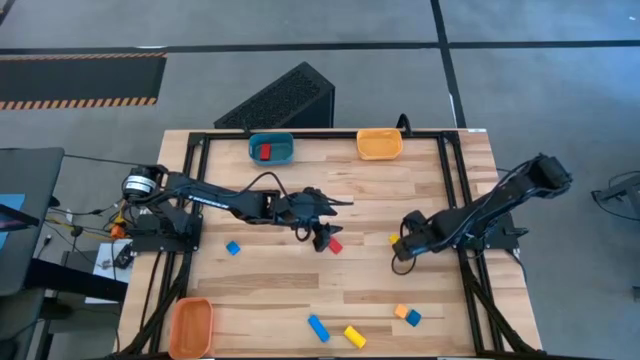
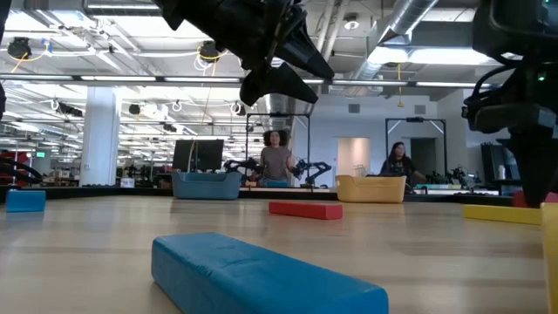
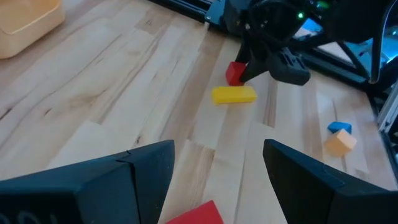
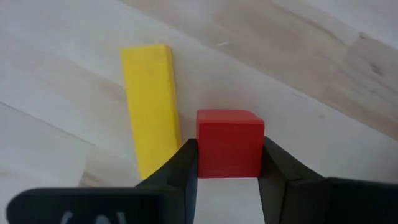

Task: Sort & place blocks by color
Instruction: Put the right red block into the blue bin

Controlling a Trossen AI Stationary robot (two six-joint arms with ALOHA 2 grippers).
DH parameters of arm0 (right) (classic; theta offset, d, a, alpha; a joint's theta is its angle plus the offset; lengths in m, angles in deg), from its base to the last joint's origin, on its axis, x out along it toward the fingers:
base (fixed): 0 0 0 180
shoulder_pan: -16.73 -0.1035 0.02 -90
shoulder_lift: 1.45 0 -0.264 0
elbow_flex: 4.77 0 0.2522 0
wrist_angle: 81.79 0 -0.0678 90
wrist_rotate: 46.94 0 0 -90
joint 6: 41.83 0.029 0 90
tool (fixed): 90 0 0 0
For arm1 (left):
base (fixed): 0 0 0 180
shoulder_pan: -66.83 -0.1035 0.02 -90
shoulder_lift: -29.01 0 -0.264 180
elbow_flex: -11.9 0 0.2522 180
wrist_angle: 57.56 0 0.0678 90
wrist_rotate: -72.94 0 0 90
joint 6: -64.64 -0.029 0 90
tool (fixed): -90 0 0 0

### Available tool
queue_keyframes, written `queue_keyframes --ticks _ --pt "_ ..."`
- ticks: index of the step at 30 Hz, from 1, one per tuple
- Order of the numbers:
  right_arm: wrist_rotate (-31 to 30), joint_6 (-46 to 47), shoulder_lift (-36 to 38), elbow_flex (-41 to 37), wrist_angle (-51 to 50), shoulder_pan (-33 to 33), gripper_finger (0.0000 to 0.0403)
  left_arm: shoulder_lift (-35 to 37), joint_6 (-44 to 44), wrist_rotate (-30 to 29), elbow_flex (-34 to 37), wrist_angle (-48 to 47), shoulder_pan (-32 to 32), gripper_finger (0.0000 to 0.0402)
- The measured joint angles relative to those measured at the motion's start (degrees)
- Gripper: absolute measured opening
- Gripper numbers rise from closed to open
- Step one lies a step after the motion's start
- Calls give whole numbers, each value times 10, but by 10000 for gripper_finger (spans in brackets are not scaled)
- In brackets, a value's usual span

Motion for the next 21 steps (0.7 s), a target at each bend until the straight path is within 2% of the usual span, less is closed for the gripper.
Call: queue_keyframes --ticks 6,10,13,17,21 --pt "-28 -2 39 15 -5 3 120 36 61 13 0 -28 -22 233" --pt "-94 -32 60 45 -1 5 123 62 83 10 0 -20 -41 233" --pt "-134 -96 65 79 2 12 121 71 96 25 0 -7 -54 233" --pt "-173 -216 66 141 31 26 122 74 93 136 0 46 -73 233" --pt "-199 -356 66 216 67 38 125 75 136 222 0 123 -87 233"
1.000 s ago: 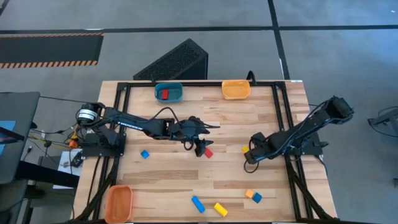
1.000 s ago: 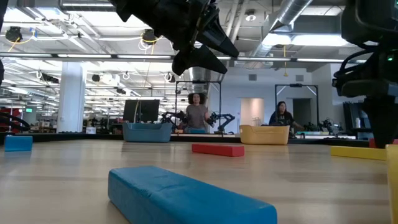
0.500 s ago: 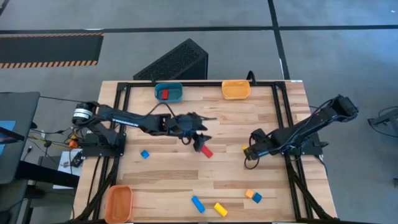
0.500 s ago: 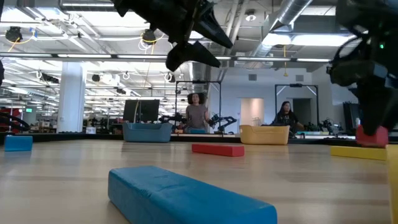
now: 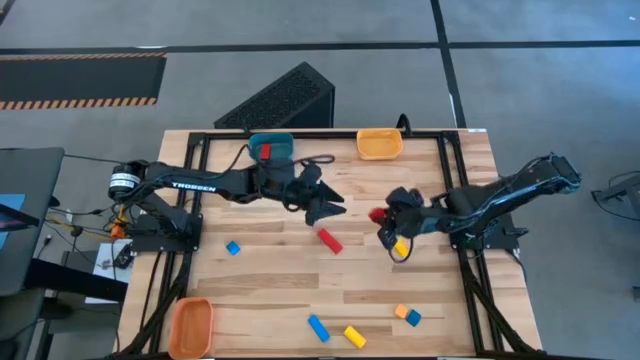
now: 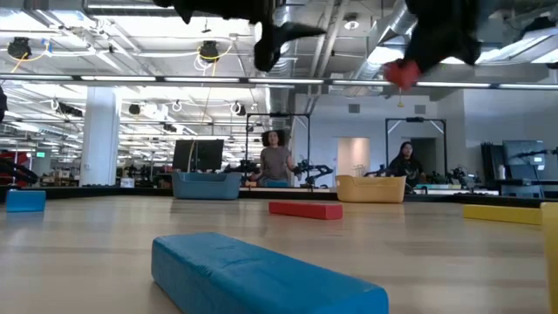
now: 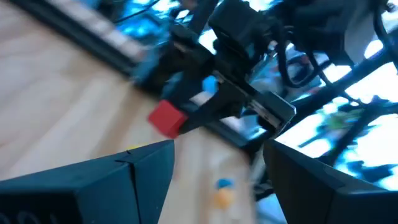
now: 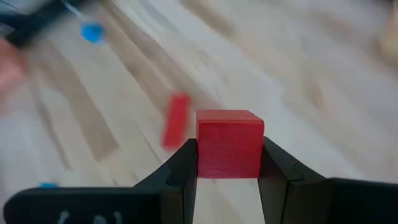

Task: Sort & place blocks by color
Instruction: Put the right red block into the blue bin

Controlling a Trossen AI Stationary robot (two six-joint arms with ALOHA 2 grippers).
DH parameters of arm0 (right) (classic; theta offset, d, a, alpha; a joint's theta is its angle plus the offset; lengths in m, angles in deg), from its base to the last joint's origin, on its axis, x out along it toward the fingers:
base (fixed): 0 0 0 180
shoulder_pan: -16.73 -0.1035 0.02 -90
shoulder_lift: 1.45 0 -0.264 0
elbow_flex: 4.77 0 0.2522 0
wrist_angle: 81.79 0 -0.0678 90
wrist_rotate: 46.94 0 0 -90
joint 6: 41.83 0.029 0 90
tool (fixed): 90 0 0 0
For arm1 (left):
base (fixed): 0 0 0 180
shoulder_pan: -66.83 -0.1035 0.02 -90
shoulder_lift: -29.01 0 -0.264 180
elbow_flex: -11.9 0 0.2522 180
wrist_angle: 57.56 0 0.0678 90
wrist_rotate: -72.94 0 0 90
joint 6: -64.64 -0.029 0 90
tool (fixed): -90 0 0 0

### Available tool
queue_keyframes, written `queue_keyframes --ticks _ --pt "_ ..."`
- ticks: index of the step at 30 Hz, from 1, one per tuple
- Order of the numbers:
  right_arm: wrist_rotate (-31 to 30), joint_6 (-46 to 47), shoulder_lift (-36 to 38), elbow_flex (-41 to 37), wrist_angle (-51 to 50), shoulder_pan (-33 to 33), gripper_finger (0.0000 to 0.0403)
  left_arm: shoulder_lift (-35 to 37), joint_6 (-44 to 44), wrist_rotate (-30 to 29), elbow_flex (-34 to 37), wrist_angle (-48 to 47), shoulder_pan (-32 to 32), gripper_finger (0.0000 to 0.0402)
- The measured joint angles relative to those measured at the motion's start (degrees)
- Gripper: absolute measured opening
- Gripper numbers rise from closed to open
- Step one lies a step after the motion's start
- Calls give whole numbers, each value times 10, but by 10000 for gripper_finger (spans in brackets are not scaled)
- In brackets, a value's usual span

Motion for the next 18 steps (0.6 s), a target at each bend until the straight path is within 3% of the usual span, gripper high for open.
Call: queue_keyframes --ticks 5,10,18 --pt "-49 -125 0 81 20 2 123 0 46 36 0 86 -15 233" --pt "-52 -220 0 149 30 2 126 0 66 49 0 170 -17 233" --pt "-53 -380 -1 160 153 1 128 0 99 30 0 213 -15 233"
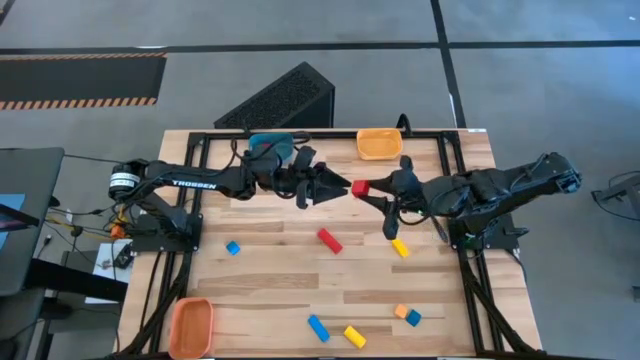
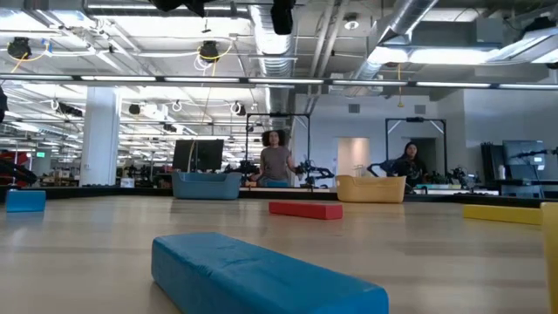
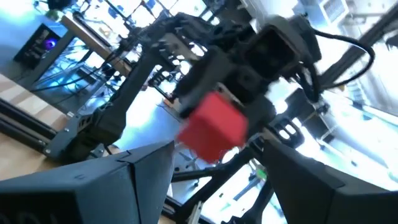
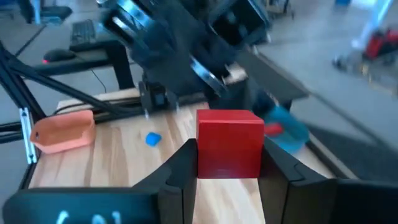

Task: Sort & place blocks by color
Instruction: Put the right red block into the blue bin

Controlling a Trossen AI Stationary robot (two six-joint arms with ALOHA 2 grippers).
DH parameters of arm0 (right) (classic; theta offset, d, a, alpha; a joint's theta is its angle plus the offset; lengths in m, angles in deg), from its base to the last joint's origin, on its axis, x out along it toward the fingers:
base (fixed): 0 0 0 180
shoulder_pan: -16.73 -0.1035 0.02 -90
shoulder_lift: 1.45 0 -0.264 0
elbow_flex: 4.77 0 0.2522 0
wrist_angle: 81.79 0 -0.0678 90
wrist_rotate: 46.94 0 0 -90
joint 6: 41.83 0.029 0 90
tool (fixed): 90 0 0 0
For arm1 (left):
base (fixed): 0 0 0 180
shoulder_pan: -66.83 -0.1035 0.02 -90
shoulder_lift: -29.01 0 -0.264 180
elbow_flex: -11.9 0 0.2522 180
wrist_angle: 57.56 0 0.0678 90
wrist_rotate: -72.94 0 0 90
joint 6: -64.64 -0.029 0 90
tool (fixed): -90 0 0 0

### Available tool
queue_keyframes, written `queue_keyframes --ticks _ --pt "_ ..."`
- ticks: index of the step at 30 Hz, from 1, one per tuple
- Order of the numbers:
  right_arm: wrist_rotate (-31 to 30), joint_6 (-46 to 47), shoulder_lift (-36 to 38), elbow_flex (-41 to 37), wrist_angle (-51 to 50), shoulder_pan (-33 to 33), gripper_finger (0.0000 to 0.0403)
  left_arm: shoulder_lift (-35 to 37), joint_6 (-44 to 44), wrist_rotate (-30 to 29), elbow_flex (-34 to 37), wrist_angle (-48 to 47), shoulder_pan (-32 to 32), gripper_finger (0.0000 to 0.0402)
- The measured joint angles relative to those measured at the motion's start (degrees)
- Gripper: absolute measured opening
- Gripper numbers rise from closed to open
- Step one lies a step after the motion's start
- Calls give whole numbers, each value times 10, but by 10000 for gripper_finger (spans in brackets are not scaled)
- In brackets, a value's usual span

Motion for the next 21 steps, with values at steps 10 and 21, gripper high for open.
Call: queue_keyframes --ticks 10,21 --pt "0 -167 -20 -1 45 -12 129 -1 86 11 0 15 2 233" --pt "4 -302 -39 -1 99 -12 130 -1 86 33 0 52 19 233"
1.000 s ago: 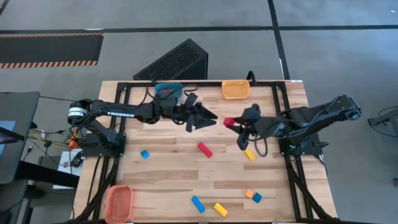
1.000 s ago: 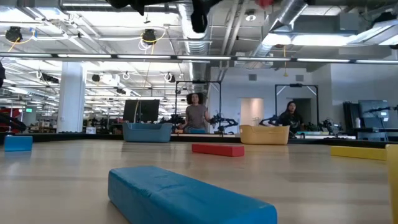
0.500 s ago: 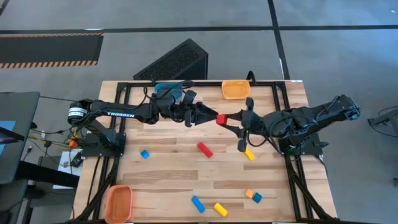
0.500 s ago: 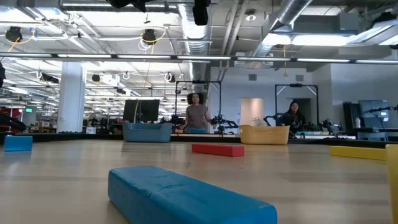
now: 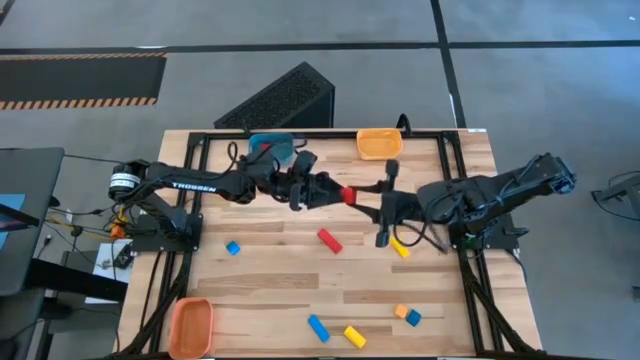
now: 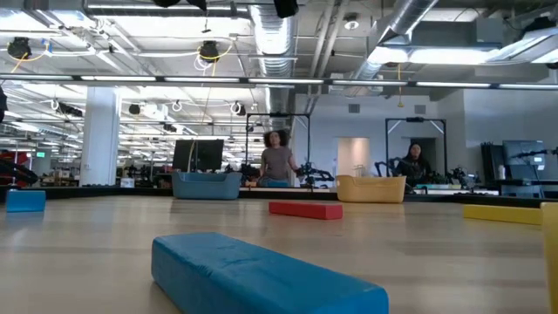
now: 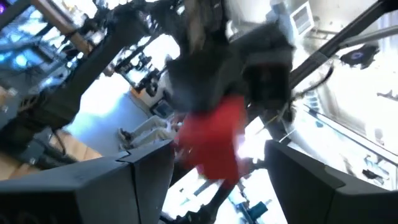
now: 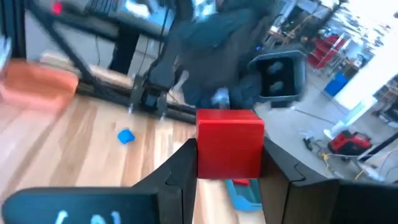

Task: Sort & place blocks by color
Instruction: Put the right red block into the blue bin

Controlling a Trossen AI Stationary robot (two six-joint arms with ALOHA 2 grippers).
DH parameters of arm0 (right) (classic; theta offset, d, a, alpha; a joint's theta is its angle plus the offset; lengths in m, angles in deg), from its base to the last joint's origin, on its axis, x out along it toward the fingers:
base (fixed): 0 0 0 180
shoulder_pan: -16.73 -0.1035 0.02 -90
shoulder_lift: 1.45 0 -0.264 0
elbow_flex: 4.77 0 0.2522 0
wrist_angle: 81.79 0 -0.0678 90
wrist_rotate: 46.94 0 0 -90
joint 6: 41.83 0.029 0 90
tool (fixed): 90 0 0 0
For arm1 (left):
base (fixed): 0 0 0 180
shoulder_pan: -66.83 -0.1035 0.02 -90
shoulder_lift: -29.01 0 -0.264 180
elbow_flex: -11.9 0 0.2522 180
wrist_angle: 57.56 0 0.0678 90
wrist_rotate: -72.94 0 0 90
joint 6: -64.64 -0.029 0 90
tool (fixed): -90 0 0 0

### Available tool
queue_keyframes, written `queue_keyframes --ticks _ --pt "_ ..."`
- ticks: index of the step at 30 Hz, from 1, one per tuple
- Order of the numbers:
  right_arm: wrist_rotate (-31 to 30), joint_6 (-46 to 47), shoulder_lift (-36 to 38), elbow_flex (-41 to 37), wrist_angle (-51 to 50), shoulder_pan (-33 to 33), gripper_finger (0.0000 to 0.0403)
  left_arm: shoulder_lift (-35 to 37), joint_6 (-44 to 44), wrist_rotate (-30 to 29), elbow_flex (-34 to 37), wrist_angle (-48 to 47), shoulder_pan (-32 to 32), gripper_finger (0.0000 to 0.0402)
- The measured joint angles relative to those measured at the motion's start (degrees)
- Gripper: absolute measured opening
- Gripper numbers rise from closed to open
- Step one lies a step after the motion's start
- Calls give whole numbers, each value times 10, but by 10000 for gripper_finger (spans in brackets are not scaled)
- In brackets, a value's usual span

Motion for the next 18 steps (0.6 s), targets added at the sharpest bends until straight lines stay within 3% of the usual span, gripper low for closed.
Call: queue_keyframes --ticks 13,18 --pt "-3 -21 -21 0 31 0 137 0 4 4 0 2 0 231" --pt "-19 -24 -22 0 34 0 138 0 4 9 0 -3 0 193"
